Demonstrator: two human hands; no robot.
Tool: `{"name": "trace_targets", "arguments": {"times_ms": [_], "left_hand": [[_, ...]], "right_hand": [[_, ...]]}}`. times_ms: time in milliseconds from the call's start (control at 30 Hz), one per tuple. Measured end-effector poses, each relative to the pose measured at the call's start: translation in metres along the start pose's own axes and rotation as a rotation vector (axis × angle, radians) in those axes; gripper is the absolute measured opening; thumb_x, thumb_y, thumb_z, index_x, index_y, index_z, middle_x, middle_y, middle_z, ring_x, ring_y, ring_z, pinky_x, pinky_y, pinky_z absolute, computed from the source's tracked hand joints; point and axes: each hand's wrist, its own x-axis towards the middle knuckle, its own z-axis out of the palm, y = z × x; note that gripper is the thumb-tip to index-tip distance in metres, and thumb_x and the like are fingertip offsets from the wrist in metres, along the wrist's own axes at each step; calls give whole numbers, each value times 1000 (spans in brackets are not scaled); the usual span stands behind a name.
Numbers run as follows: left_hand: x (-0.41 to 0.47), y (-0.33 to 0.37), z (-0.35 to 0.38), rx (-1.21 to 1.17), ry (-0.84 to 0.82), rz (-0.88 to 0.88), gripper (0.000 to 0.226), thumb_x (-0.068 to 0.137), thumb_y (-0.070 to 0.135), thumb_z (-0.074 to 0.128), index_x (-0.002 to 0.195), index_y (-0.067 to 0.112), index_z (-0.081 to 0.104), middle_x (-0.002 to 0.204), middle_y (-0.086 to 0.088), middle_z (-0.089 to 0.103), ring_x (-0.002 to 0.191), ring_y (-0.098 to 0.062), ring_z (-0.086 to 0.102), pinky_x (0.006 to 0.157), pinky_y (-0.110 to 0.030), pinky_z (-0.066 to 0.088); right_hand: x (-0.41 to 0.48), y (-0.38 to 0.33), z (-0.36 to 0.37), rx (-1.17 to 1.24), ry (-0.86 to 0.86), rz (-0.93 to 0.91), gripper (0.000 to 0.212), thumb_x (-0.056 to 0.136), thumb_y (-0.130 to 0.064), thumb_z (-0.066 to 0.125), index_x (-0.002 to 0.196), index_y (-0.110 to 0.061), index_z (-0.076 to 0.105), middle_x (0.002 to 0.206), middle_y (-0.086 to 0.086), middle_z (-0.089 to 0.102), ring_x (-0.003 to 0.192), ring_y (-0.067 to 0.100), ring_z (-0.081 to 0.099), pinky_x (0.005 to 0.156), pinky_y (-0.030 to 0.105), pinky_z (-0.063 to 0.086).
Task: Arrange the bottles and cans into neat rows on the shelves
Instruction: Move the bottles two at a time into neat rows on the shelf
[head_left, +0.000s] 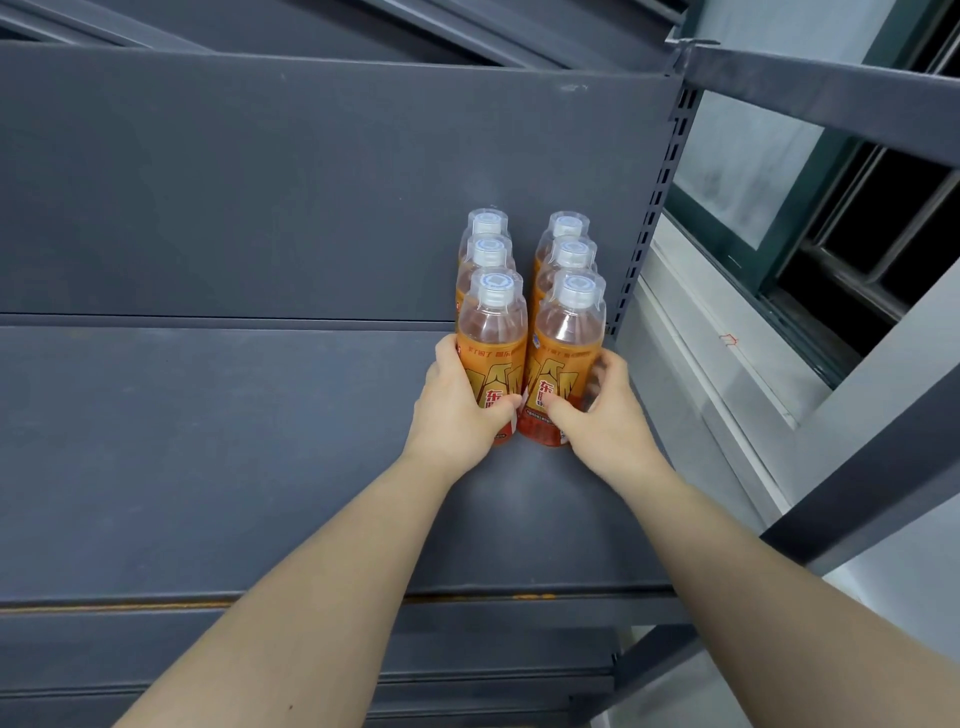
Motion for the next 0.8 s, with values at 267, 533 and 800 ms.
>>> {"name": "trace_targets", "arguments": {"times_ms": [267, 533, 800], "left_hand": [[-1, 0, 0, 33, 19, -14, 78, 82, 40, 79, 141, 29, 30, 133, 4, 52, 118, -20, 56, 98, -43, 52], [-4, 1, 3, 29, 42, -3, 78, 84, 37, 78, 143, 26, 28, 134, 3, 53, 119, -19, 56, 98, -39, 49], [3, 0, 5, 37, 43, -25, 72, 86, 37, 76, 140, 27, 29, 129, 5, 55, 114, -18, 58, 95, -37, 51]], "right_hand": [[3, -1, 3, -80, 39, -40, 68, 87, -26, 76, 145, -23, 39, 134, -2, 54, 122, 16, 54, 100, 33, 47], [0, 0, 12, -105, 71, -9, 88, 75, -41, 84, 145, -23, 33, 132, -3, 49, 118, 13, 51, 96, 35, 49], [9, 2, 12, -95, 64, 20, 72, 86, -28, 77, 143, -21, 33, 134, 0, 53, 119, 19, 56, 91, 29, 47]]}}
